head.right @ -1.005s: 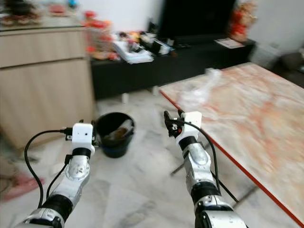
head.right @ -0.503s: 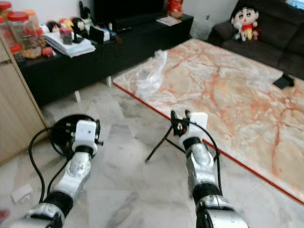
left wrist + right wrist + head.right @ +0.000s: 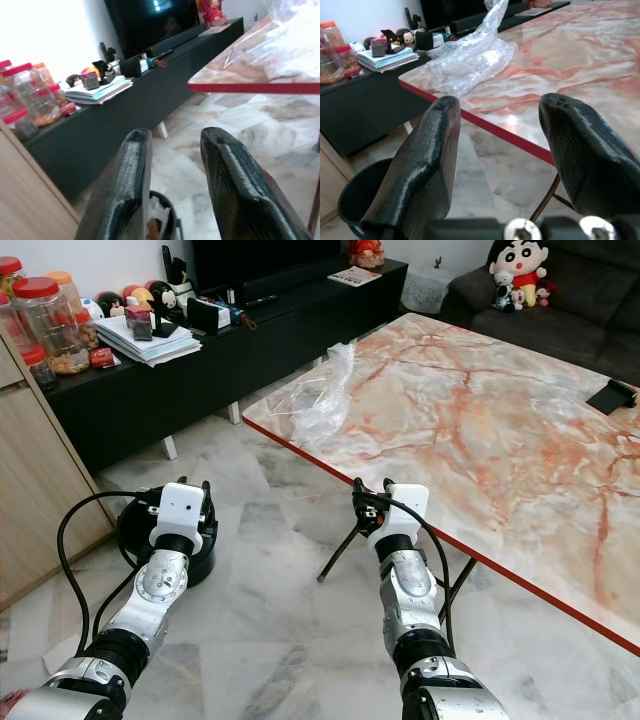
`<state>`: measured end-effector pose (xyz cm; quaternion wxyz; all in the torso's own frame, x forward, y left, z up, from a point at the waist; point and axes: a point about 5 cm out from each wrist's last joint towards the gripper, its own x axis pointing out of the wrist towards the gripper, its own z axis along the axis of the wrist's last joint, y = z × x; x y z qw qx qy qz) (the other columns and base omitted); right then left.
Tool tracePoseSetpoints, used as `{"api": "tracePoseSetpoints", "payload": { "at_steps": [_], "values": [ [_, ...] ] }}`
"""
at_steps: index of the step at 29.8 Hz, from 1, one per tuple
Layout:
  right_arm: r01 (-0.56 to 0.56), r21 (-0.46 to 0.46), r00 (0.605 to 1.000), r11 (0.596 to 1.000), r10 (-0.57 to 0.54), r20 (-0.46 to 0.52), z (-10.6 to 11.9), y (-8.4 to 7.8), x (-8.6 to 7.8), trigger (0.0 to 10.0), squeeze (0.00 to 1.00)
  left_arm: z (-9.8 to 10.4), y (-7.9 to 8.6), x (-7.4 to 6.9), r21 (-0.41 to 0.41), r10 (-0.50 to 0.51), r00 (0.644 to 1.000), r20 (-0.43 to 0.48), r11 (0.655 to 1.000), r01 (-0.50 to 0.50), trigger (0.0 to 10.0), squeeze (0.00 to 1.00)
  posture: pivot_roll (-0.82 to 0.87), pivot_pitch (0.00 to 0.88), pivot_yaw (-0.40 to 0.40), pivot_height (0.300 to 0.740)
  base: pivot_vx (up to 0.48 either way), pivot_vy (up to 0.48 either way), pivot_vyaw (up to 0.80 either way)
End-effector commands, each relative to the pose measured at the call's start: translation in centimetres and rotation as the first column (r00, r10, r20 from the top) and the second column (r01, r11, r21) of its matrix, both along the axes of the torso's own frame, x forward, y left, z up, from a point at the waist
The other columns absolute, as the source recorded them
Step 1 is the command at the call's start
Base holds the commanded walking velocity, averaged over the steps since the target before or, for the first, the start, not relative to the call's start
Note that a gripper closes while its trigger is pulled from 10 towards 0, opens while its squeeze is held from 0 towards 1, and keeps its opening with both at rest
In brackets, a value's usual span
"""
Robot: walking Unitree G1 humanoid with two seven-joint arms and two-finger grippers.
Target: Picking trash to rubbish bin
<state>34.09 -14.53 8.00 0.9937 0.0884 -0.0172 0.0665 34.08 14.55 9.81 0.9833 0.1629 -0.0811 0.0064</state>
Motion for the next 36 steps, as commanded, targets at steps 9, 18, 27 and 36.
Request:
{"api": "tracePoseSetpoints", "payload": {
  "at_steps": [9,18,27,36],
  "values": [
    [0.015,0.014,1.0,1.0,-0.015,0.011,0.29,0.25,0.22,10.0,0.0,0.96,0.6,0.64,0.1,0.005,1.0,0.013,0.995,-0.007,10.0,0.0,0.23,0.0,-0.03,0.74,0.0,0.0,-0.8],
    [0.007,0.016,1.0,1.0,-0.008,0.027,0.45,0.23,0.2,10.0,0.0,0.95,0.33,0.67,0.1,0.011,1.0,0.011,0.995,-0.012,10.0,0.0,0.23,0.0,-0.036,0.74,0.0,-0.25,-0.18],
    [0.001,0.019,0.999,1.0,-0.002,0.039,0.8,0.3,0.4,10.0,0.0,0.91,0.36,0.55,0.068,0.018,1.0,0.016,0.997,-0.019,10.0,0.0,0.23,0.0,-0.042,0.74,0.0,-0.19,0.0],
    [-0.008,0.006,0.999,1.0,0.008,0.035,0.85,0.24,0.49,10.0,0.0,0.87,0.15,0.48,0.06,0.017,1.0,0.022,0.998,-0.019,10.0,0.0,0.23,0.0,-0.055,0.74,0.0,0.0,-0.7]
  ]
}}
